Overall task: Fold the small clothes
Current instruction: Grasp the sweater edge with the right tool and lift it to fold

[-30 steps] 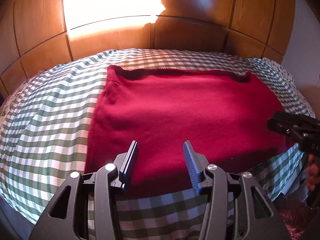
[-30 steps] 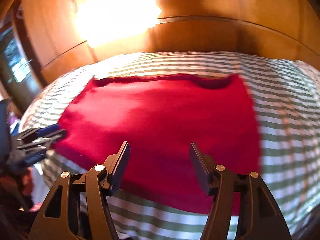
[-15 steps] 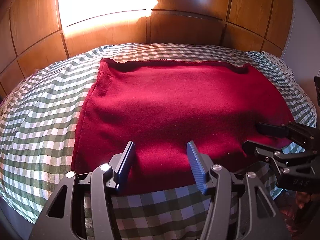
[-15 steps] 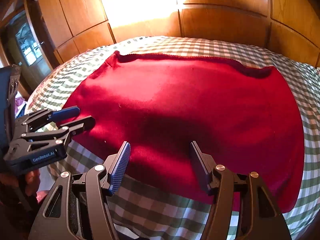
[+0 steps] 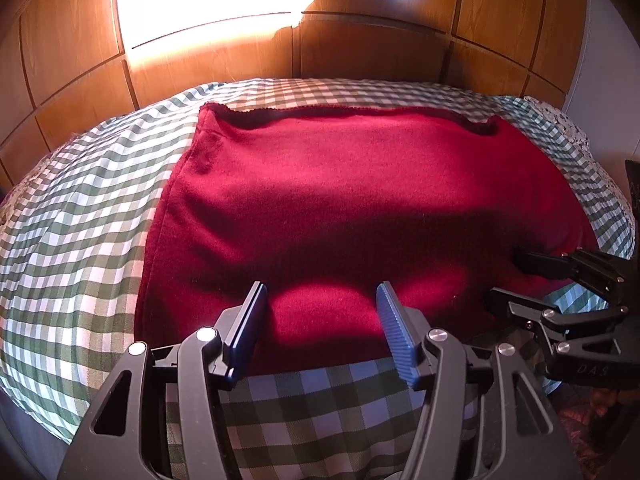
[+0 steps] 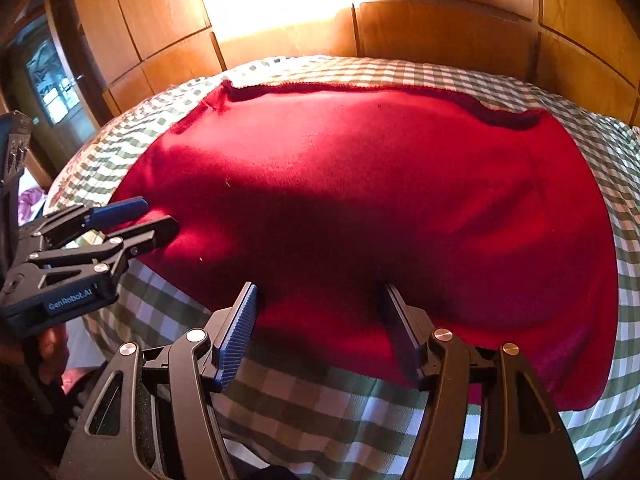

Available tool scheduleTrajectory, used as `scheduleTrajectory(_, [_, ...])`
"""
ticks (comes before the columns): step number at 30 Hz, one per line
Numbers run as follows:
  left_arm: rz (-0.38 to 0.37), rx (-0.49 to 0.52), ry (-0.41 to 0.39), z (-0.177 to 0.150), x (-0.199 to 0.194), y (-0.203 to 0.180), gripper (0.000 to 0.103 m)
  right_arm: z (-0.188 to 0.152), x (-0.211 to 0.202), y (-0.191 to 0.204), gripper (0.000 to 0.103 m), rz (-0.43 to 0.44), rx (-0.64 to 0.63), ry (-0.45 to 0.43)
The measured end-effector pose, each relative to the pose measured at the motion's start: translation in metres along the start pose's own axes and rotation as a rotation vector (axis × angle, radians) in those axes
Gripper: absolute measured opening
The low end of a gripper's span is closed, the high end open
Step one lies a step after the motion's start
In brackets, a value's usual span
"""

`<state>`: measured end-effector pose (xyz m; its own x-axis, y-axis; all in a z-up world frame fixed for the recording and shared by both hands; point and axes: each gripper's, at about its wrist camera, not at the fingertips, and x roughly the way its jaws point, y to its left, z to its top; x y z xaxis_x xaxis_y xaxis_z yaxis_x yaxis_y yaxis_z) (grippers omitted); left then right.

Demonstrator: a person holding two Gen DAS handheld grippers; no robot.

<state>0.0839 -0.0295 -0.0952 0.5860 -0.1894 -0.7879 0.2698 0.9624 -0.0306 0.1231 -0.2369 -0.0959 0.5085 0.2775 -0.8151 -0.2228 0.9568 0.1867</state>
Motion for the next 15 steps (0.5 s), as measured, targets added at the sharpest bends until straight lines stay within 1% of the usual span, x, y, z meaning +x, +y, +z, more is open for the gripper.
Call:
scheduleTrajectory(2, [0.005, -0.006, 0.016, -0.007, 0.006, 0.0, 0.057, -0.004, 0.002, -0.002, 0.062, 0.002, -0.002, 0.003])
scheduleTrajectory(5, [0.018, -0.004, 0.001, -0.011, 0.0, -0.003, 0.057, -0.006, 0.002, -0.001, 0.062, -0.003, -0.008, 0.004])
scheduleTrajectory(9, [0.008, -0.029, -0.005, -0.008, -0.006, 0.001, 0.057, -0.006, 0.001, 0.002, 0.062, -0.01, -0.011, 0.003])
scheduleTrajectory(11, [0.018, -0.027, -0.015, -0.008, -0.011, 0.002, 0.057, -0.005, -0.001, 0.003, 0.063, -0.01, -0.011, 0.002])
scheduleTrajectory(13, [0.029, -0.021, -0.029, -0.008, -0.016, 0.001, 0.058, -0.005, -0.003, 0.003, 0.068, -0.004, -0.014, 0.005])
scheduleTrajectory(15, [0.036, -0.019, -0.043, -0.007, -0.02, 0.002, 0.061, -0.003, -0.007, 0.002, 0.068, 0.004, -0.012, 0.012])
